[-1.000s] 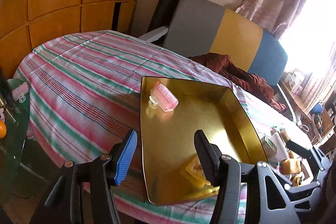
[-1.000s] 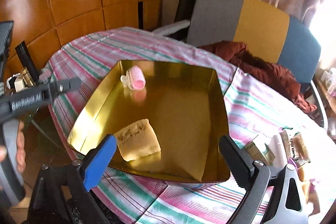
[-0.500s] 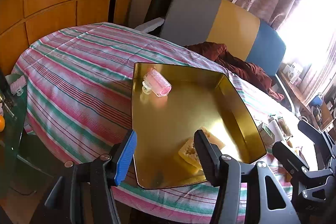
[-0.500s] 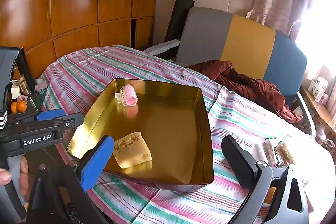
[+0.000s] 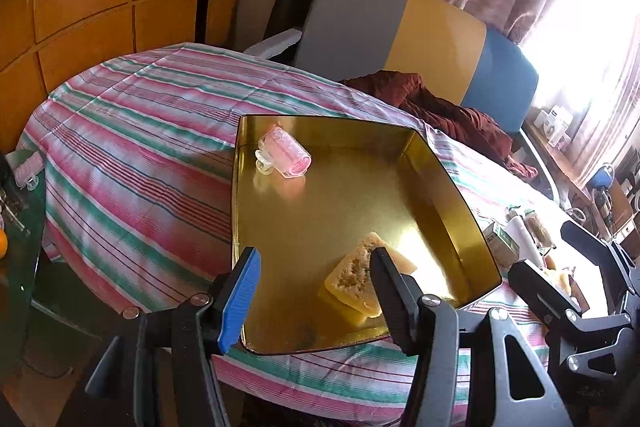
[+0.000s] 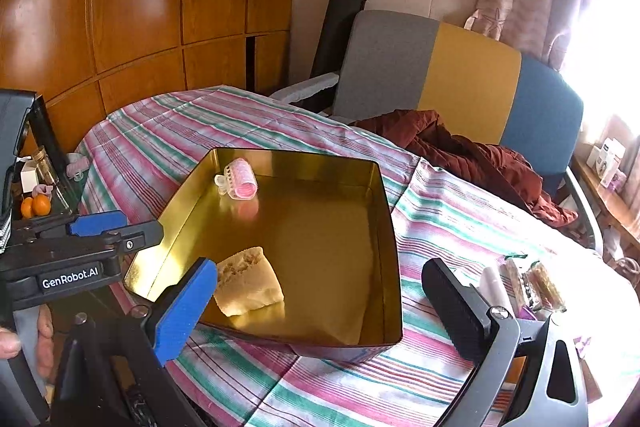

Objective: Organize objects
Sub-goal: 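Withdraw both tools from the tray toward the item pile, then grasp the white bar with the left tool while the right tool grasps the green box, then lower the white bar and green box into the gold tray and release, then move both tools back from the tray to the item pile, then grasp the yellow knitted pouch with the left tool while the right tool grasps a yellow sponge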

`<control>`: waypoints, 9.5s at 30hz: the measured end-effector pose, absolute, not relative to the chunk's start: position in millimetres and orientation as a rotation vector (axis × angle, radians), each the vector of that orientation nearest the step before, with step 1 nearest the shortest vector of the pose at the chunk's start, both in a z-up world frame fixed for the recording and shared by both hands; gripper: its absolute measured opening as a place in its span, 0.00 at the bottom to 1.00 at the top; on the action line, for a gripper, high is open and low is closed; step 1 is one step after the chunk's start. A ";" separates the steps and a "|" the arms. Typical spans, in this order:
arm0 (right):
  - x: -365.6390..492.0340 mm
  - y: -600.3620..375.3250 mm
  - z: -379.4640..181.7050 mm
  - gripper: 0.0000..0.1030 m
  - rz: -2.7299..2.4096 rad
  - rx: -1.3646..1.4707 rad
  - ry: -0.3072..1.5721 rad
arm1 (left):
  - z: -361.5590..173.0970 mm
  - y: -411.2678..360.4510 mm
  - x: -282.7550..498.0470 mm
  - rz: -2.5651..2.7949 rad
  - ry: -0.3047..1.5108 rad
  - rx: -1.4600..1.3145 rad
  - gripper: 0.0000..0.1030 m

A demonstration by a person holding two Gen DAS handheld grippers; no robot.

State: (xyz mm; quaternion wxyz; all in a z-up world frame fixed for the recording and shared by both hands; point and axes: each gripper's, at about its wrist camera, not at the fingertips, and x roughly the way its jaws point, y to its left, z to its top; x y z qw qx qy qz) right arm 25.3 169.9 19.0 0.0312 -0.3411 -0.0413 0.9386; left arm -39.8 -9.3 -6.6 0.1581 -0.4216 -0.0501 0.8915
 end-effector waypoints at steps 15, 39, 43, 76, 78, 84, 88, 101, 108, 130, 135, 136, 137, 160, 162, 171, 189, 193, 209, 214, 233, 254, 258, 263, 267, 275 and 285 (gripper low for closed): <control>27.5 199.7 8.4 1.00 2.830 -1.065 -0.056 | 1.2 32.6 -33.5 2.527 0.017 -1.179 0.56; 55.3 294.5 -7.6 1.00 2.618 -1.074 0.003 | 10.3 132.8 -21.4 2.408 0.329 -1.052 0.56; 67.8 333.0 -5.9 1.00 2.537 -1.066 0.037 | 13.5 155.8 -13.4 2.379 0.402 -0.994 0.56; 113.8 499.0 -12.4 1.00 2.309 -0.863 0.460 | -22.6 284.1 -5.1 2.047 0.567 -1.067 0.56; 115.9 503.2 -12.2 1.00 2.303 -0.854 0.495 | -28.4 289.8 -14.0 2.019 0.497 -1.136 0.56; 122.1 510.3 -9.3 1.00 2.299 -0.821 0.544 | -35.7 307.7 -34.3 1.940 0.304 -1.266 0.54; 126.9 517.1 -8.6 1.00 2.294 -0.799 0.592 | -35.8 322.2 -49.8 1.921 0.211 -1.305 0.54; 125.8 519.2 -10.6 1.00 2.301 -0.810 0.623 | -66.0 386.0 -77.4 1.855 0.239 -1.322 0.33; 124.6 520.2 -12.9 1.00 2.294 -0.825 0.626 | -49.9 373.9 -63.8 1.841 0.284 -1.199 0.23; 0.1 378.2 -45.2 0.89 2.663 -1.386 0.225 | 36.1 100.4 -81.5 2.233 -0.065 -1.078 0.24; -45.2 363.4 -81.1 0.74 2.562 -1.635 0.028 | 19.4 52.3 -86.1 2.297 -0.114 -1.136 0.24; -49.8 363.9 -87.5 0.70 2.536 -1.675 0.017 | 15.3 43.7 -86.9 2.310 -0.124 -1.151 0.24; -53.4 364.6 -94.7 0.57 2.497 -1.719 0.007 | 11.6 35.0 -88.3 2.325 -0.135 -1.164 0.24; -34.7 290.2 12.9 0.30 2.819 -1.360 0.186 | -17.9 -41.2 -112.3 2.492 -0.234 -1.258 0.40; -46.2 271.6 13.1 0.30 2.847 -1.381 0.184 | -20.2 -48.3 -106.9 2.481 -0.273 -1.265 0.40; -114.8 200.0 -10.3 0.32 2.882 -1.540 0.384 | -21.1 -63.5 -80.8 2.445 -0.355 -1.260 0.40; -44.6 184.2 -7.4 0.86 2.895 -1.334 0.113 | -18.1 -28.0 -52.6 2.580 -0.164 -1.232 0.43; -27.2 185.4 -3.7 0.91 2.889 -1.248 0.048 | -17.9 -15.7 -43.7 2.596 -0.092 -1.230 0.43; 20.4 209.8 -2.9 0.97 2.829 -1.109 0.044 | -17.9 30.9 -19.4 2.495 0.091 -1.191 0.43; 27.3 221.2 -3.7 0.97 2.802 -1.096 0.056 | -16.0 44.7 -13.9 2.486 0.158 -1.165 0.43; 77.6 324.0 5.4 1.00 2.602 -0.975 0.230 | -13.8 121.2 -0.2 2.262 0.283 -1.098 0.43; 236.2 492.8 28.2 1.00 2.112 -0.779 0.510 | -22.7 281.0 67.6 1.691 0.398 -1.023 0.43; 239.3 493.4 24.7 1.00 2.121 -0.789 0.509 | -30.3 312.5 82.0 1.608 0.408 -1.043 0.43; 245.1 497.6 19.1 1.00 2.122 -0.796 0.523 | -42.0 343.6 90.3 1.533 0.404 -1.095 0.44; 250.9 503.7 14.6 1.00 2.120 -0.820 0.532 | -54.5 365.5 92.7 1.501 0.405 -1.140 0.46; 253.4 512.7 4.0 1.00 2.121 -0.884 0.535 | -79.0 388.2 86.1 1.479 0.391 -1.205 0.42; 228.9 507.9 3.8 1.00 2.171 -0.947 0.501 | -72.5 351.1 72.0 1.485 0.348 -1.126 0.24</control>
